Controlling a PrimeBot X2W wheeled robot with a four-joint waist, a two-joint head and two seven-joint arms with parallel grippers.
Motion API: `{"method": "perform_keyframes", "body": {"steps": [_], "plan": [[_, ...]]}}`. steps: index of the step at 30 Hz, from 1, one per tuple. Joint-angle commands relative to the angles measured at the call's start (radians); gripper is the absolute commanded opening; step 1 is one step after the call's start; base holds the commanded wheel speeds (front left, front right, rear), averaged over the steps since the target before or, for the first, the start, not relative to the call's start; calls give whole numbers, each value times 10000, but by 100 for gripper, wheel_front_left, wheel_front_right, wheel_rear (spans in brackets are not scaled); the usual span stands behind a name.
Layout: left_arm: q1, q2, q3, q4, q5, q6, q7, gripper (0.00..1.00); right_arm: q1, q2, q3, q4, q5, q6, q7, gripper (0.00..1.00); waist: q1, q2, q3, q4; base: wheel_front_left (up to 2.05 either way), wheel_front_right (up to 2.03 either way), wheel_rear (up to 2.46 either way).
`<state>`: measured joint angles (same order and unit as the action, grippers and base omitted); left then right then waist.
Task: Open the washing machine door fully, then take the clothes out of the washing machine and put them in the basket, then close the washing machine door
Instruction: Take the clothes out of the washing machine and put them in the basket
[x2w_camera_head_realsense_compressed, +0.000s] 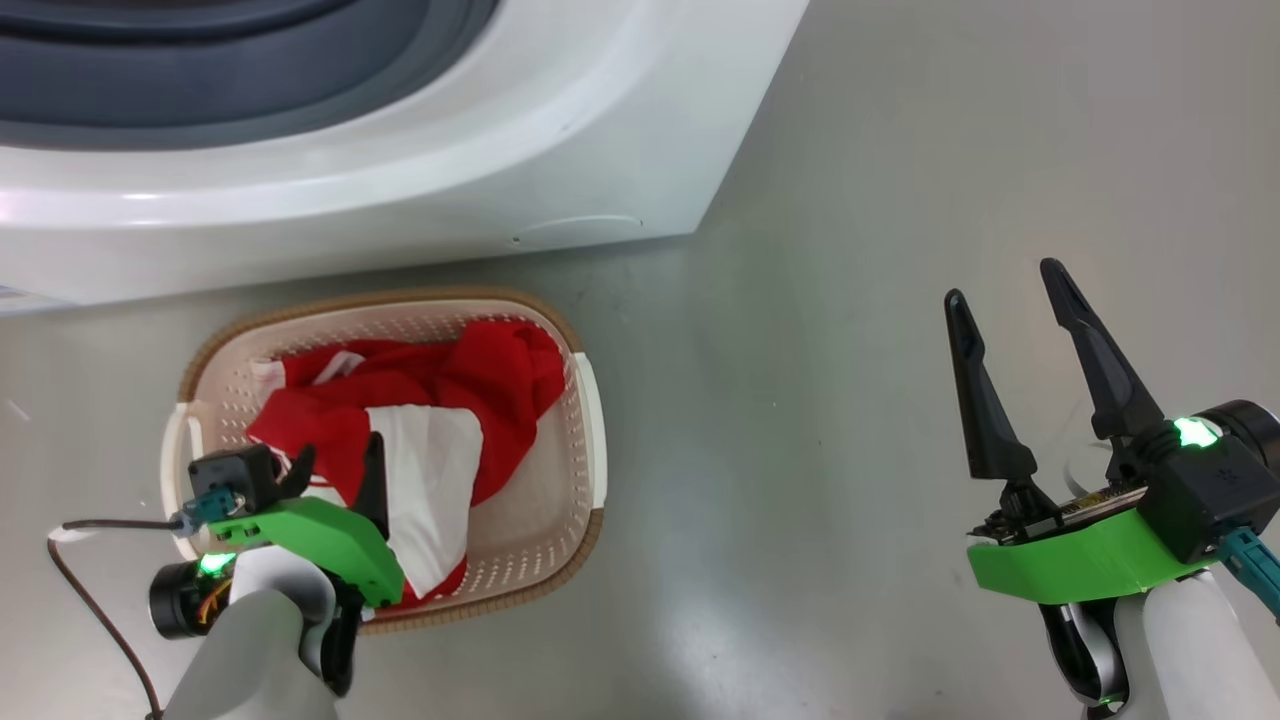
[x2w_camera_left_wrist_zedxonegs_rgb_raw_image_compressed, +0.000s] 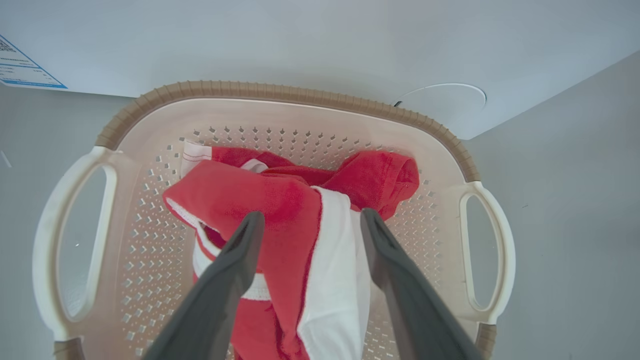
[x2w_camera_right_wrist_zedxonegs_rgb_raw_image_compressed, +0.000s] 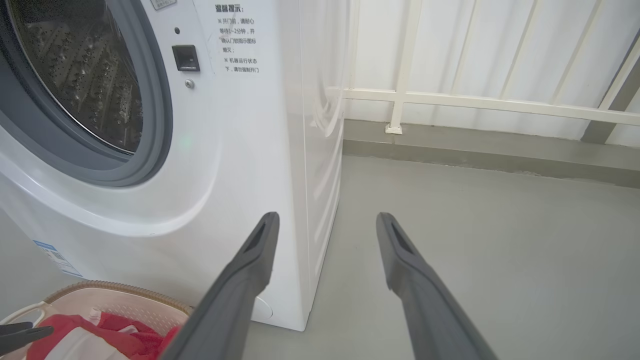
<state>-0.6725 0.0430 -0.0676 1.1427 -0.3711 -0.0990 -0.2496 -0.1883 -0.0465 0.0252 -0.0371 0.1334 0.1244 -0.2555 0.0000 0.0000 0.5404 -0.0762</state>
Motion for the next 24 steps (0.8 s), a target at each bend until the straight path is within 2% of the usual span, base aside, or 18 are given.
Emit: {"method": "perform_keyframes", "body": {"steps": [1,5,12,24], "plan": [[408,210,244,-201,-6,-84,-122,100,97,-37,269,-192,128,63,-63,100,0,0,-253,101,0,0,0],[791,165,225,-992,102,-162,-122,100,173,-37,259,-80,169,63,-63,100,0,0,-632,193,0,0,0],[1743,102,413,-3205,445,-168,-122,100,323,-37,275,138,211,63,-63,100,0,0,-1338,341,0,0,0],[3557,75,618,-7164,810,270,-122,100,635,-37,251,442,204,63,-63,100,0,0,-2548,375,0,0,0]]}}
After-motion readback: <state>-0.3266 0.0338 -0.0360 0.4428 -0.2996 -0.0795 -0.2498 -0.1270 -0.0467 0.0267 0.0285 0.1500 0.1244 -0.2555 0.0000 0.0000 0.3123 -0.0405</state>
